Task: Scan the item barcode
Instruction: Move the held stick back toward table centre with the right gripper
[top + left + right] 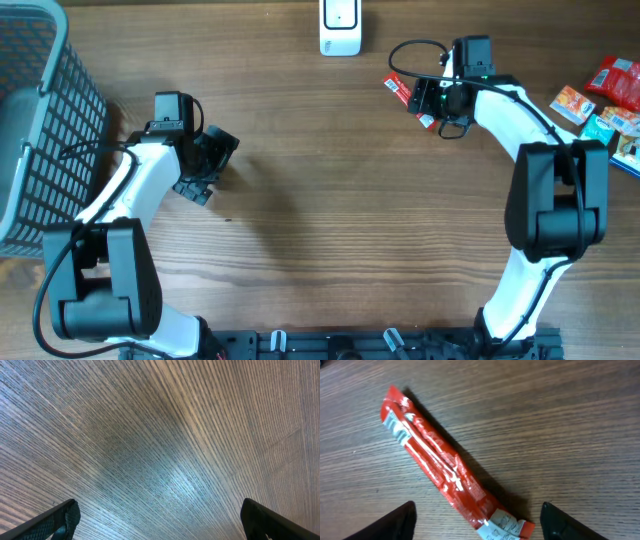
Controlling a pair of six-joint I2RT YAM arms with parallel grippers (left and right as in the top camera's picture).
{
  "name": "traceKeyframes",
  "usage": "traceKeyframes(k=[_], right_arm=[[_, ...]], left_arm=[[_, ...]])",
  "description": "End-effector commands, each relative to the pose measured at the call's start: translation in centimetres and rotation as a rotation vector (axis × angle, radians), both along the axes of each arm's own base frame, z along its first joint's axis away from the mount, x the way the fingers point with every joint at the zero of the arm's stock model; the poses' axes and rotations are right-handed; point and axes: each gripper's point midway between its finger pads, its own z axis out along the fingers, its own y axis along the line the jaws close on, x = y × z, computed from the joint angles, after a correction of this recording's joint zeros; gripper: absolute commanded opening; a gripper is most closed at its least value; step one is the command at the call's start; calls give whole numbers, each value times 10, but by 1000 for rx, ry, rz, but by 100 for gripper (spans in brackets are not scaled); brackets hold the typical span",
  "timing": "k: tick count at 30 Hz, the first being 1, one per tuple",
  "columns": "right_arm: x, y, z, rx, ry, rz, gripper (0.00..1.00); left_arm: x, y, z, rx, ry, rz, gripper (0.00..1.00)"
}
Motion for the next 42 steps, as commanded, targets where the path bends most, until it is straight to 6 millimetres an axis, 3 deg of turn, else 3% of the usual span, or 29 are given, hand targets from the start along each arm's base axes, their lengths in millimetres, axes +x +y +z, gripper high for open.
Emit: traceKeyframes(k=[1, 3, 7, 12, 17, 19, 23, 26, 28, 30, 35, 42], right_arm=[[-10, 1, -31, 18, 73, -4, 66], [-13, 4, -36, 17, 89, 3, 49], [-21, 21, -37, 14, 104, 88, 26], [-42, 46, -26, 2, 147, 176, 9], [-61, 75, 9, -2, 136, 271, 9], [-65, 76, 21, -66, 116, 278, 8], [-65, 60, 32, -284, 80, 219, 4], [-68, 33, 40, -537, 59, 86, 4], [-71, 18, 56, -726, 10, -6, 4], [-72, 22, 67, -818, -39, -15, 4], [-82, 54, 66, -822, -74, 49, 4], [-89, 59, 50, -904, -64, 74, 4]], left_arm=[[-1, 2, -2, 20, 1, -14, 100], [-1, 2, -2, 20, 1, -14, 100], [-1, 2, -2, 20, 1, -14, 100], [-1, 2, -2, 20, 1, -14, 100], [-1, 2, -2, 20, 1, -14, 100], [-1, 2, -2, 20, 1, -14, 100], [-1, 2, -2, 20, 1, -14, 100], [-1, 2, -2, 20, 1, -14, 100], [-1, 2, -2, 20, 1, -14, 100], [-1, 2, -2, 20, 1, -14, 100], [-1, 2, -2, 20, 1, -14, 100], [-1, 2, -2, 20, 1, -14, 100]])
